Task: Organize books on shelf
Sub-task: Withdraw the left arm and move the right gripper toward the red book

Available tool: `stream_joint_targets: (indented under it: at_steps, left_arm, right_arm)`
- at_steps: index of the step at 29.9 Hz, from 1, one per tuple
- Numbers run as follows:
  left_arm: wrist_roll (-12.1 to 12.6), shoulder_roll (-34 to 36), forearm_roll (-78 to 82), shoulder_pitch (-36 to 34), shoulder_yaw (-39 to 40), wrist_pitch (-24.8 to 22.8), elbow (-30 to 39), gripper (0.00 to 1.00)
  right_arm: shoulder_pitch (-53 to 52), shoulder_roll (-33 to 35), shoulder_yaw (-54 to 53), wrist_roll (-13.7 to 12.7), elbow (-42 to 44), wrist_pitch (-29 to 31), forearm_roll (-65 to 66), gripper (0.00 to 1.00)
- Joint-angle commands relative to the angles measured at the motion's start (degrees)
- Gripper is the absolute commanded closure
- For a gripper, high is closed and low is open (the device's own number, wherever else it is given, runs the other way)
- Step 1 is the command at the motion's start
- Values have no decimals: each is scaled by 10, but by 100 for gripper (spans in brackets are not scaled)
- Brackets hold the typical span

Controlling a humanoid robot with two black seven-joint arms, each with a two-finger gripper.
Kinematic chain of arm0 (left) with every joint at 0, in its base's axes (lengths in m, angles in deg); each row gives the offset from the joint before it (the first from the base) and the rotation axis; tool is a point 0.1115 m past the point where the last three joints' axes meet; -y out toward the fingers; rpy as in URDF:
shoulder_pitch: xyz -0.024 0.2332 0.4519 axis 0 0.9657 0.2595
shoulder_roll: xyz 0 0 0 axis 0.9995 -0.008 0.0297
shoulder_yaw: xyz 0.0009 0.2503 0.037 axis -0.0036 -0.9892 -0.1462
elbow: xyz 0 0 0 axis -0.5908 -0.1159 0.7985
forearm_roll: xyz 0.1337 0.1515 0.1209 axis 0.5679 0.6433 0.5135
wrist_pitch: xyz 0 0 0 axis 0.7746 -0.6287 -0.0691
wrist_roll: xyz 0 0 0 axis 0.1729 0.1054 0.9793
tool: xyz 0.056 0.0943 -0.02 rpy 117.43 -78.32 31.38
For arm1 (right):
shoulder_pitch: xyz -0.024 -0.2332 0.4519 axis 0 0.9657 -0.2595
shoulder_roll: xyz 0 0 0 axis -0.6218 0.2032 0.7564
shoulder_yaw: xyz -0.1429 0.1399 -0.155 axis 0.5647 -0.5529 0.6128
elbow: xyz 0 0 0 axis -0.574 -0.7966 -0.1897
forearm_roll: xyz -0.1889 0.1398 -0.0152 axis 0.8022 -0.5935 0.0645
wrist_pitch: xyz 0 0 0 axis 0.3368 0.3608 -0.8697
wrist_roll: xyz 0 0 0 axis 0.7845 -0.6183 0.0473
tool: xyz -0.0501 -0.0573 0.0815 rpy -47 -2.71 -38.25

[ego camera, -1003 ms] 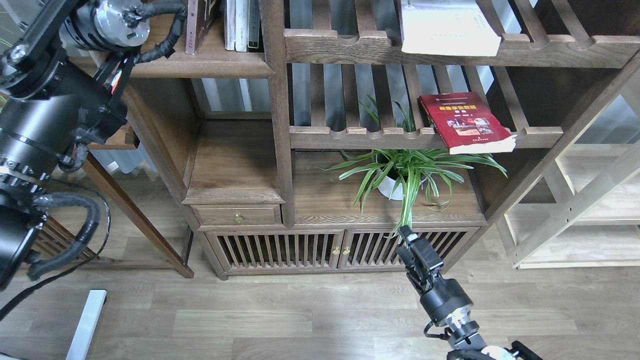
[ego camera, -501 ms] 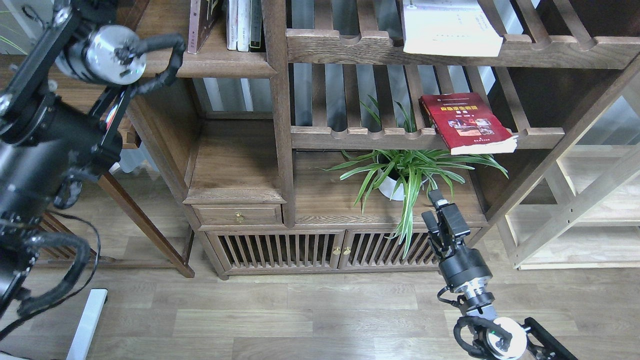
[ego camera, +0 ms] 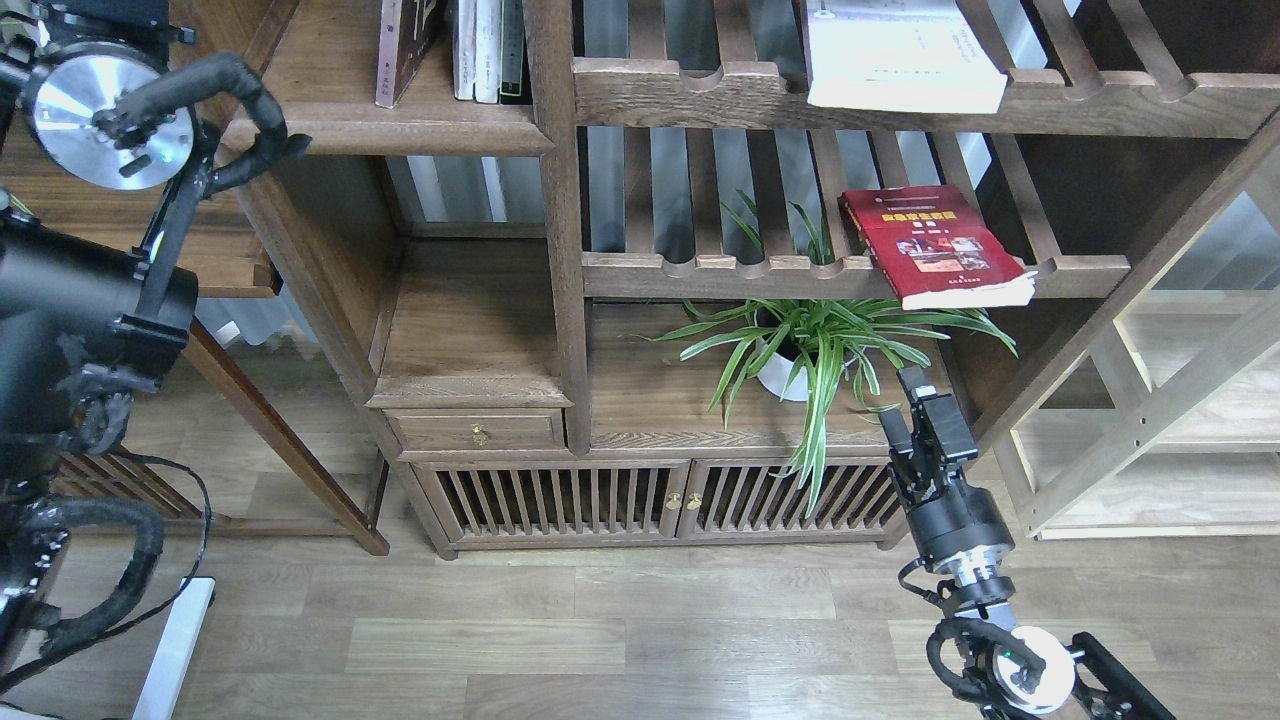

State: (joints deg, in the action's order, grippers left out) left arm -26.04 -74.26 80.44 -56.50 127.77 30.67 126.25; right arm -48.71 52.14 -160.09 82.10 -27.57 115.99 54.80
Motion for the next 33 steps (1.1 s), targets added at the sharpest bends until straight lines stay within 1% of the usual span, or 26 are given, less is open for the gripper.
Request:
stream_joint_targets:
  at_steps: [1,3,5,6,8,13,16,18,21,23,25,27,29,31,32,33]
  left_arm:
    - [0,0,-14,10,5,-83,1,10]
    - [0,0,-23,26,5,-119,1,10]
    - [10,3,-26,61,5,-143,13,9]
    - [11,5,-26,74,5,-147,24,8]
    - [11,5,-27,103,-2,-147,49,2]
    - [9,-10,-27,163,-17,-150,87,1]
    - [3,-34,-27,181,-18,-150,97,1]
    - [10,-46,-26,209,-24,-151,115,1]
    - [14,-37,-22,243,-61,-167,125,1]
    - [24,-27,-22,261,-82,-167,125,1]
    - [47,-19,-22,285,-103,-167,125,1]
    - [82,-18,-22,311,-117,-167,125,1]
    - [126,-15,-22,338,-120,-167,122,1]
    - [164,-15,-21,360,-122,-167,120,1]
    - [180,-16,-22,374,-122,-167,120,1]
    - [186,-16,-22,383,-121,-167,120,1]
  right_arm:
    - [-5,0,-9,0,0,0,-3,9]
    - [-7,0,-15,0,1,0,-4,9]
    - [-8,0,-22,0,1,0,-4,9]
    - [-9,0,-25,0,1,0,-5,9]
    - [-15,0,-31,0,2,0,-5,9]
    - [-32,0,-37,1,4,0,-7,9]
    - [-45,-1,-36,0,4,-35,-26,10]
    - [-62,-1,-36,1,5,-65,-32,10]
    - [-84,-2,-36,1,9,-108,-32,9]
    - [-98,-2,-37,1,17,-125,-33,9]
    - [-114,-3,-37,1,30,-137,-33,9]
    - [-128,-3,-38,0,42,-146,-33,9]
    - [-139,-3,-39,0,52,-154,-35,9]
    - [-149,-3,-39,0,64,-162,-35,9]
    - [-159,-2,-39,0,73,-169,-35,9]
    - [-167,-2,-40,1,81,-176,-35,9]
